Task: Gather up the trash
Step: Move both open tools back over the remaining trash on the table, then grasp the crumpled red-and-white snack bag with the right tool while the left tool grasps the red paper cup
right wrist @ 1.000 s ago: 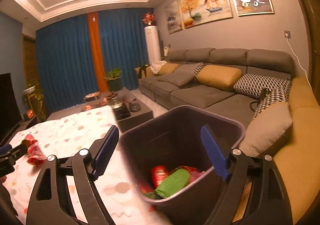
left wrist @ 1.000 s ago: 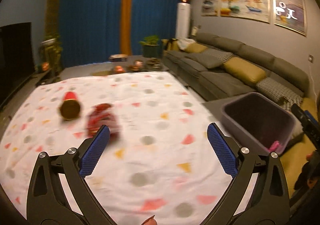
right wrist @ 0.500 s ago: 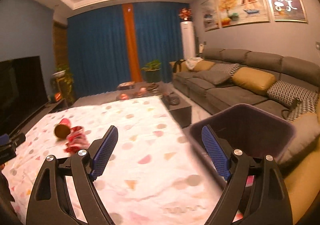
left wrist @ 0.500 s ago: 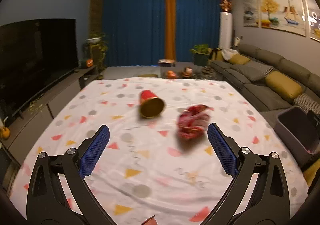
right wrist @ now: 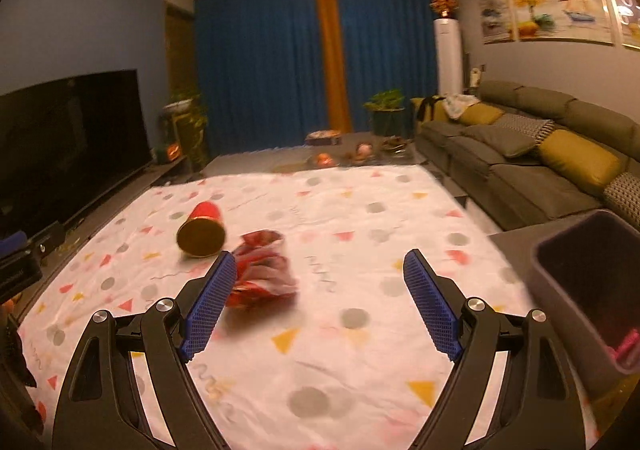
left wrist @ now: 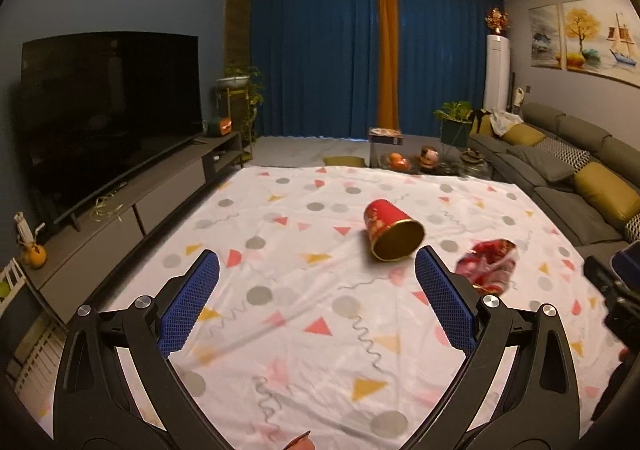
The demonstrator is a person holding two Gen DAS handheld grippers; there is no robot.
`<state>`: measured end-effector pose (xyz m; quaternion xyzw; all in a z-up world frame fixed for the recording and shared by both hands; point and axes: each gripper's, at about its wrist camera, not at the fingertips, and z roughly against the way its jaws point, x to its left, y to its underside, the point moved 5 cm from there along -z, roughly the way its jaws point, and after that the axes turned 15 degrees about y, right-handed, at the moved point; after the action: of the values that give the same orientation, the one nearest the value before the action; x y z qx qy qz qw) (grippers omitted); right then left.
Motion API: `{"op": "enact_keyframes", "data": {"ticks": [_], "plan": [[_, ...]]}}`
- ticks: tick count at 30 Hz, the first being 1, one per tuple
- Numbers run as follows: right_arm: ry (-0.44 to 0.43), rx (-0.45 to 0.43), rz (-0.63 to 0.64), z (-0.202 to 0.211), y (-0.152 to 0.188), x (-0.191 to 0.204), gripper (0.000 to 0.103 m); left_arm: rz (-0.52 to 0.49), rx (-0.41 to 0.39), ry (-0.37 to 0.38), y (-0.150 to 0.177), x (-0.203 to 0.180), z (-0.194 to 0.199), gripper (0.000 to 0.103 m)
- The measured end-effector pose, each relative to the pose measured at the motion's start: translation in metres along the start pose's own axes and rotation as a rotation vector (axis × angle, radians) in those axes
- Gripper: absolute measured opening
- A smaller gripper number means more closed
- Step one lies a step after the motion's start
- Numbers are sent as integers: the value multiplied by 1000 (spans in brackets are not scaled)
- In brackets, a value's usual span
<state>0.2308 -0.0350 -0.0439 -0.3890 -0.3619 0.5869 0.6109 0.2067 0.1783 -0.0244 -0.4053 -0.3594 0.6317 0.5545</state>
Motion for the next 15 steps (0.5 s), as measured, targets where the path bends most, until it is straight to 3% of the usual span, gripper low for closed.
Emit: {"op": "enact_keyframes", "data": {"ticks": [12,15], "plan": [[-32,111,49,-75,6,60,83,9,-2,36,-8,13,-40,97],[-30,144,50,-91,9,65,79,13,0,51,-8,13,-52,97]]}}
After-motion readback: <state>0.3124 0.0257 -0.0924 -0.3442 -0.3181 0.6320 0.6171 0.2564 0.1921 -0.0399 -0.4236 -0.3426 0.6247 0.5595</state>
